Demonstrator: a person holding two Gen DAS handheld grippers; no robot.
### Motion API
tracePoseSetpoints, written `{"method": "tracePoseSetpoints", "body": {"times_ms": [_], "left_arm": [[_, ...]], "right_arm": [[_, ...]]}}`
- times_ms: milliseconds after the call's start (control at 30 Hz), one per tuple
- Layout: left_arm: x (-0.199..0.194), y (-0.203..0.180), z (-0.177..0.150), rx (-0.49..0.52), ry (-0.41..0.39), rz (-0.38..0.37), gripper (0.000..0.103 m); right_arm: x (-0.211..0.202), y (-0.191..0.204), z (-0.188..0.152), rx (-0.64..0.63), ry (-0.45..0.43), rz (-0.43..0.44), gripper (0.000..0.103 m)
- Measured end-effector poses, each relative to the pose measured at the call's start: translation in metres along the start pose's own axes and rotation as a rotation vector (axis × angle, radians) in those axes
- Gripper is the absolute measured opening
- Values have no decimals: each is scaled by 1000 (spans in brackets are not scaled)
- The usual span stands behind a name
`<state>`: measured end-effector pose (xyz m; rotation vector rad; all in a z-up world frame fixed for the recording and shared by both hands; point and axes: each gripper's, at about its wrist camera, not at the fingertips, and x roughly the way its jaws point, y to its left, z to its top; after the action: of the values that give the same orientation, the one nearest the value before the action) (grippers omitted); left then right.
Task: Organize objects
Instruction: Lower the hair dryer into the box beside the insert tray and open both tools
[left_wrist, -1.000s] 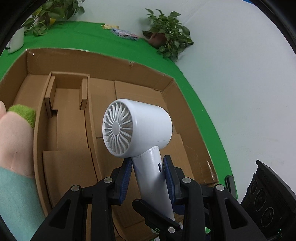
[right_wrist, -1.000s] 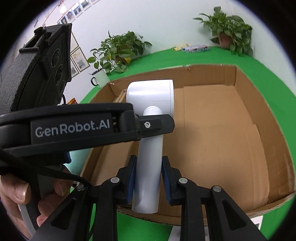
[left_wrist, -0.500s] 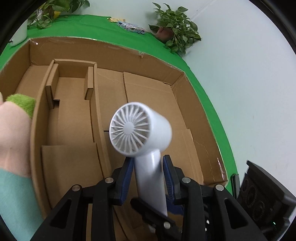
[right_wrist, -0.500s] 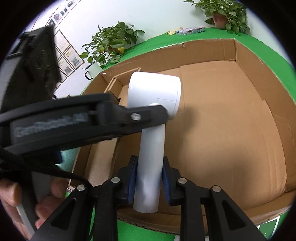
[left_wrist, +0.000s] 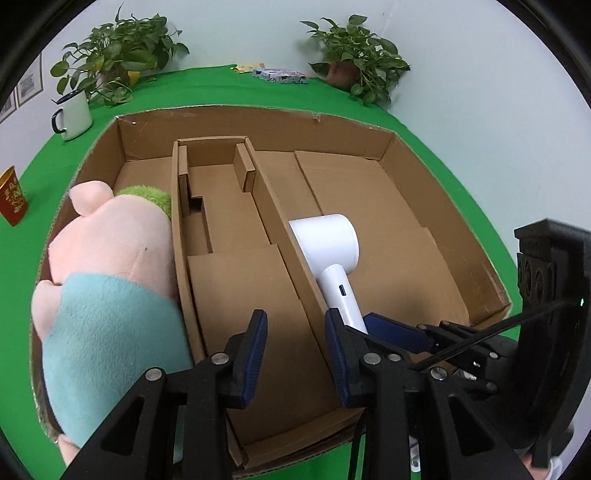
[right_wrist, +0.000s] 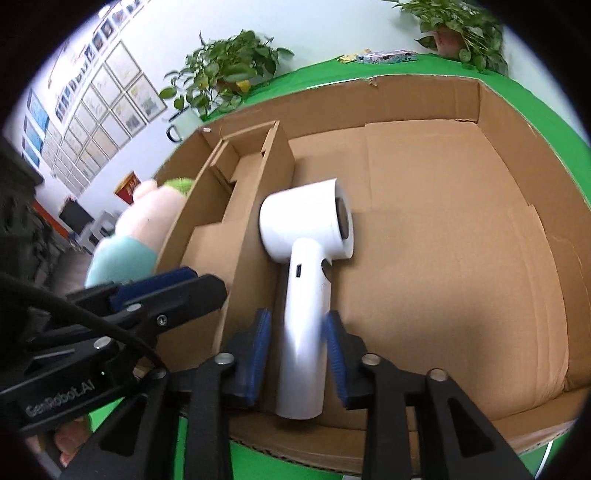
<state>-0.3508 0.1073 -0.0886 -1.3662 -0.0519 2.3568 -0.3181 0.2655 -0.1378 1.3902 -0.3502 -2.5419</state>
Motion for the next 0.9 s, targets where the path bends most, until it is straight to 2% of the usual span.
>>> {"method": "tracePoseSetpoints", "body": {"times_ms": [67,200,367,400,433,467,500,533,600,667,733,800,833,900], "left_arm": [[2,0,0,0,6,15,30],[4,3,-7,46,31,80,21],[4,3,-12,56,37,108,20],[5,3,-11,66,37,121,20],[4,2,-12,73,35,130,20],[2,2,-14,76,34,137,20],[0,2,-17,78,32,141,20],[-1,4,-17,79,29,140,20],[-9,3,-21,84,-1,152,20],[-23,3,-29,81,-68,160,22],[-40,4,-36,67,-135,152,29],[-67,-1,-48,65,-248,147,47],[-82,-5,-56,67,-307,148,53],[-111,-12,-73,69,-422,150,74]], "right_arm": [[0,0,-1,11,5,-2,22],[1,0,0,16,12,-5,22],[-1,3,-2,3,16,-15,24],[-5,5,-3,-12,0,-28,31],[-13,8,-5,-37,-34,-55,48],[-25,11,-9,-62,-81,-85,58],[-32,13,-11,-76,-113,-98,73],[-45,16,-16,-98,-163,-118,78],[-65,21,-26,-130,-223,-157,79],[-83,24,-38,-158,-278,-196,80],[-102,25,-54,-171,-327,-225,80],[-113,26,-62,-180,-357,-246,81],[-119,28,-68,-189,-372,-259,81],[-127,31,-77,-205,-388,-276,81]]}}
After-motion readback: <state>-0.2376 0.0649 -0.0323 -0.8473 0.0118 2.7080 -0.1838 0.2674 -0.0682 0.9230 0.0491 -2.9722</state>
